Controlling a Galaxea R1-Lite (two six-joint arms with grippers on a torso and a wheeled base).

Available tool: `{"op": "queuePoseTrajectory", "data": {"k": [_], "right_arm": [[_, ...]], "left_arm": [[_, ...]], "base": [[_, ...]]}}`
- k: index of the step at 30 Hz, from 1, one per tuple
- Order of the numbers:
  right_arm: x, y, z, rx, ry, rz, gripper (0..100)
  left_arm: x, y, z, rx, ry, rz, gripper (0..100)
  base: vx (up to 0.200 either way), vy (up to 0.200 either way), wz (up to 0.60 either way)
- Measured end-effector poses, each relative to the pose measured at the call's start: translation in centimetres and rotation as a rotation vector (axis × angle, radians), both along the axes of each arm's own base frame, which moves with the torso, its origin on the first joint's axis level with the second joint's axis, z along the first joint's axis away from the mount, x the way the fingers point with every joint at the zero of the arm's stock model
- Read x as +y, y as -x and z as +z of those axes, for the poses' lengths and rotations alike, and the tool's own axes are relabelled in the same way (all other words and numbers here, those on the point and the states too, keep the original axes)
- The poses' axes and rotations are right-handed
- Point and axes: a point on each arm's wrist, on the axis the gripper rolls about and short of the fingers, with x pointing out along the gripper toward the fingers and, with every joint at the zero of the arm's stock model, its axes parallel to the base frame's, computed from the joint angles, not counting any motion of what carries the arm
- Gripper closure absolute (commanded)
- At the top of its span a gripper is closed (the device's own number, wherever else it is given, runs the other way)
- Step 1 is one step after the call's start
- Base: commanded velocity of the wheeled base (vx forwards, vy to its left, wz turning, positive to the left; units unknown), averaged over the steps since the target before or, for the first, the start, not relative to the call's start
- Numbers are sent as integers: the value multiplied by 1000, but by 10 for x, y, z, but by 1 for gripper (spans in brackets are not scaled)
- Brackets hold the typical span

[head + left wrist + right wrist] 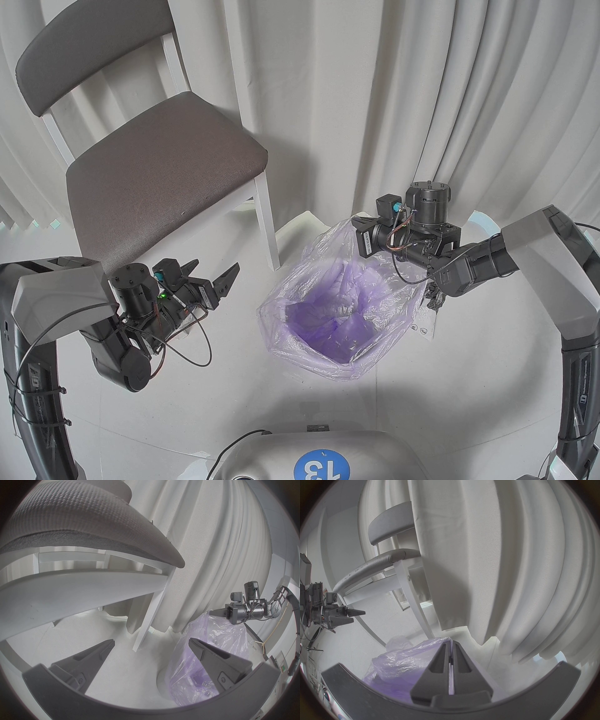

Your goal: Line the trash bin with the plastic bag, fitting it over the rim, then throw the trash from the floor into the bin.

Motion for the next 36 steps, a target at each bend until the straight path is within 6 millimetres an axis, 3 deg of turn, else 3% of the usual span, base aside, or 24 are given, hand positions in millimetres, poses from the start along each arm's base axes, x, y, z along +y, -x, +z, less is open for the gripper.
{"op": "queuePoseTrajectory", "data": {"k": [21, 22, 36], "right_arm": [[8, -15, -7, -24, -71, -32, 100], [9, -15, -8, -22, -70, -32, 0], [8, -13, -10, 12, -40, -32, 0]], "left_arm": [[-5, 4, -1, 10, -2, -19, 0], [-6, 4, -1, 11, -3, -20, 0], [-10, 9, -5, 31, -8, -40, 0]], "base": [[0, 0, 0], [0, 0, 0], [0, 0, 0]]}}
